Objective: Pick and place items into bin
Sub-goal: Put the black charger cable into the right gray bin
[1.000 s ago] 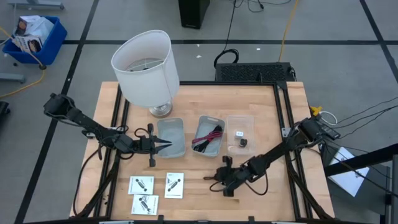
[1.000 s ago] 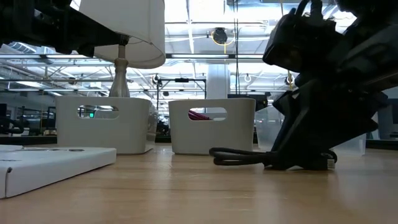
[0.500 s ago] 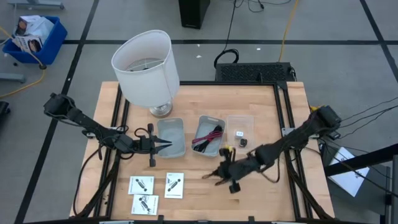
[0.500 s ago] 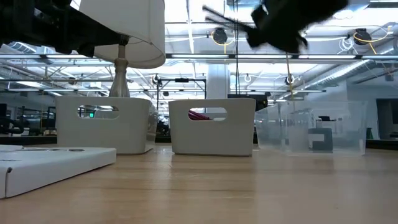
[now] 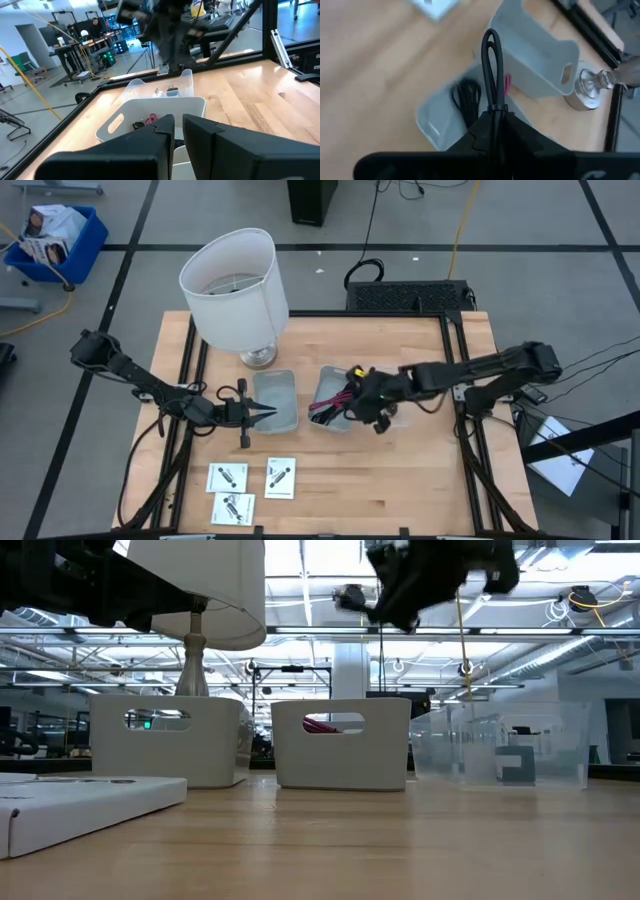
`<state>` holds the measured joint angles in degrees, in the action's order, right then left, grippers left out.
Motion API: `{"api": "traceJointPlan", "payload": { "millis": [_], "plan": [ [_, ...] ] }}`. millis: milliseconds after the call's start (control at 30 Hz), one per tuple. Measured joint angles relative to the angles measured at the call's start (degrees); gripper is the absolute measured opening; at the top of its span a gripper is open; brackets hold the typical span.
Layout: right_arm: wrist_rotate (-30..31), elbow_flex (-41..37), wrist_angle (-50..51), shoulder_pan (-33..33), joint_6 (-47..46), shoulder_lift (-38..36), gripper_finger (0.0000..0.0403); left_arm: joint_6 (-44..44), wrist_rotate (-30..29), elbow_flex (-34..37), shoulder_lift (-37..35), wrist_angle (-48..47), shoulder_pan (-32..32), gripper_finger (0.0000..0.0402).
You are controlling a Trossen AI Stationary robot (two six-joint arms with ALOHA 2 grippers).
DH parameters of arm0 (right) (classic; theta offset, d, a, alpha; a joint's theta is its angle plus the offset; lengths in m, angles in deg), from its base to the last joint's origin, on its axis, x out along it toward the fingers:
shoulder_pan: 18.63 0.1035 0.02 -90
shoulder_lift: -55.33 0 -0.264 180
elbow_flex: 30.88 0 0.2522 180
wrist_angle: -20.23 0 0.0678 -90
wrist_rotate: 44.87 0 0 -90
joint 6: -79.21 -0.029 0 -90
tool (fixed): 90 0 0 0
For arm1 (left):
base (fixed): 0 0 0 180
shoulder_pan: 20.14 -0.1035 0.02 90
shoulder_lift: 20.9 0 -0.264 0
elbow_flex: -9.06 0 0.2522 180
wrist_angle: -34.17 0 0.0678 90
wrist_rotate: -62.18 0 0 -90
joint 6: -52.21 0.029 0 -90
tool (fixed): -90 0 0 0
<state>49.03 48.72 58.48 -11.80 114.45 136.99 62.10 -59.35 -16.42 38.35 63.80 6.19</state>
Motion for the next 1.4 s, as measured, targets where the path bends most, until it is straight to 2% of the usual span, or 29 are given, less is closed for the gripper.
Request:
{"api": "traceJointPlan", "payload": {
  "millis": [133,433,767,1033,1100,1167,1400],
  "plan": [
    [-4.1,0.0,-1.2,-4.0,7.3,2.4,0.0026,0.5,0.0,0.0,0.0,0.0,0.0,0.0047],
    [-4.2,0.0,-2.1,-8.4,15.9,10.9,0.0024,2.0,0.0,0.0,0.0,0.2,0.0,0.0047],
    [-4.2,0.0,-4.5,-9.5,16.9,18.7,0.0024,2.1,0.0,0.0,0.0,0.3,0.0,0.0047],
    [-4.2,0.0,-5.2,-9.5,16.8,20.3,0.0027,3.4,0.0,0.0,0.0,0.3,0.0,0.0047],
    [-4.1,0.0,-5.7,-9.5,14.1,20.2,0.0027,3.5,0.0,0.0,0.0,0.3,0.0,0.0047],
    [-4.1,0.0,-6.6,-9.5,11.1,20.0,0.0036,3.5,0.0,0.0,0.0,0.3,0.0,0.0047],
    [-4.1,0.0,-5.7,-9.5,10.0,18.8,0.0099,3.1,0.0,0.0,0.0,0.2,0.0,0.0047]
  ]
}}
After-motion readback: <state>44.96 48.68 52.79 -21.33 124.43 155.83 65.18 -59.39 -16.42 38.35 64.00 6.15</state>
